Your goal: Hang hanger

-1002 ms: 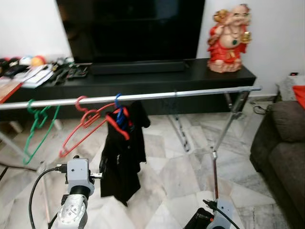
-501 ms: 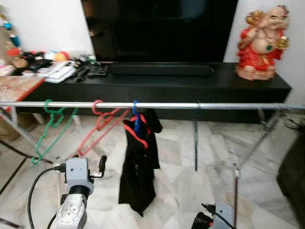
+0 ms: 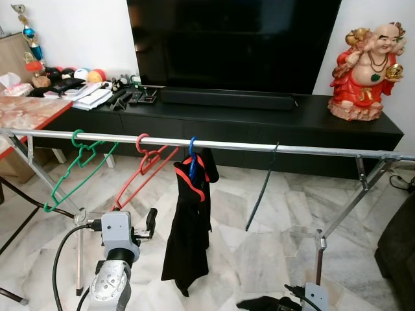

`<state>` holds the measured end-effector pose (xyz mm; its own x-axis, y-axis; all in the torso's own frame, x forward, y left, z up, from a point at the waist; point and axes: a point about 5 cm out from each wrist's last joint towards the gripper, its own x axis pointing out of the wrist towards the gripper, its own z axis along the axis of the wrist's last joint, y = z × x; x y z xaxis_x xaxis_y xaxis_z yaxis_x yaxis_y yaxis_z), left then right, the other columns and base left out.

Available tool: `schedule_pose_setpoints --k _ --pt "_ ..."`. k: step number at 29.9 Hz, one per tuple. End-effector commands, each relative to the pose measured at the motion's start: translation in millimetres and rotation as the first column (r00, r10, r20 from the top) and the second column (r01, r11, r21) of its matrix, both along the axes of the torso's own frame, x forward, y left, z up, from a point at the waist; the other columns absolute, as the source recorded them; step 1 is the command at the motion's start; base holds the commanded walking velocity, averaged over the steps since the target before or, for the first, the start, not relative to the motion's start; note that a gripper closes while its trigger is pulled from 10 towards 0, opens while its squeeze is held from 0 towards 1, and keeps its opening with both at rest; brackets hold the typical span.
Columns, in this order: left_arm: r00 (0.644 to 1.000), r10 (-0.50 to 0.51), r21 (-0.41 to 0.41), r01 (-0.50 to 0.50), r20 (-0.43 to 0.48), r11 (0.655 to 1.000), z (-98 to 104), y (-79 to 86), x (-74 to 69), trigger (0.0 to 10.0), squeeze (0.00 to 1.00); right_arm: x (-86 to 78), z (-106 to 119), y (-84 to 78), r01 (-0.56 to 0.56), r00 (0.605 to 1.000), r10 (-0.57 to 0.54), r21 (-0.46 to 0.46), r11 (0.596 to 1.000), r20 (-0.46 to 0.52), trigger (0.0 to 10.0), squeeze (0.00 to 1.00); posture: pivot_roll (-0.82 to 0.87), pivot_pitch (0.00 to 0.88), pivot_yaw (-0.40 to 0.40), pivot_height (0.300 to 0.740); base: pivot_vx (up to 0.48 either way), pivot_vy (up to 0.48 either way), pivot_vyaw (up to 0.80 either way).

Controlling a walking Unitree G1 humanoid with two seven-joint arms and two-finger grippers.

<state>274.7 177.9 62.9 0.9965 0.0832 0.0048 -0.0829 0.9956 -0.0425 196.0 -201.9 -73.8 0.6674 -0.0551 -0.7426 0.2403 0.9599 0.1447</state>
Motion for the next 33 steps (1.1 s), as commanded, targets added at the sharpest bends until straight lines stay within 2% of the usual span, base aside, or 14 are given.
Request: schedule_pose_setpoints --k 1,9,16,20,24,29,33 --pt "1.0 0.005 -0.002 -0.005 -0.004 1.0 0.0 -0.8 0.2 10.0 0.0 -1.4 -0.5 -3.3 0.01 1.0 -0.01 -0.01 1.0 -0.015 10.0 0.0 0.05 0.0 -0.022 0.74 0.0 0.0 0.0" --pt "1.0 -0.004 0.007 0.004 -0.002 1.0 2.8 2.5 1.5 10.0 0.0 -4.7 -3.4 3.7 0.008 1.0 -0.008 0.0 1.0 -0.026 10.0 0.0 0.06 0.002 -0.01 0.74 0.0 0.392 0.0" --pt "1.0 -0.024 0.011 0.024 0.004 1.0 5.3 0.3 3.0 10.0 0.0 -6.5 -4.5 3.1 0.013 0.999 -0.013 -0.002 1.0 -0.037 10.0 0.0 0.06 0.006 -0.003 0.74 0.0 0.382 0.0" --pt "0.997 -0.081 0.003 0.081 0.001 0.997 6.0 -5.3 3.7 10.0 0.0 -6.1 -4.3 3.5 0.023 0.999 -0.023 -0.003 1.0 -0.035 10.0 0.0 0.06 0.009 -0.001 0.74 0.0 0.0 0.0" --pt "0.991 -0.13 0.004 0.13 -0.005 0.991 5.8 -13.1 2.9 10.0 0.0 1.3 -1.5 8.5 0.017 1.0 -0.017 -0.002 1.0 -0.024 10.0 0.0 0.06 0.013 -0.001 0.74 0.0 0.0 0.0" --pt "0.99 -0.14 0.004 0.14 0.007 0.99 7.1 -15.3 2.1 10.0 0.0 7.9 1.4 11.5 0.012 1.0 -0.012 -0.002 1.0 -0.016 10.0 0.0 0.06 0.014 -0.002 0.74 0.0 0.0 0.0" --pt "0.991 -0.134 0.011 0.133 0.015 0.991 8.9 -14.2 2.4 10.0 0.0 23.2 8.6 19.5 0.008 1.0 -0.008 -0.006 1.0 0.006 10.0 0.0 0.06 0.014 -0.004 0.74 0.0 0.0 0.0"
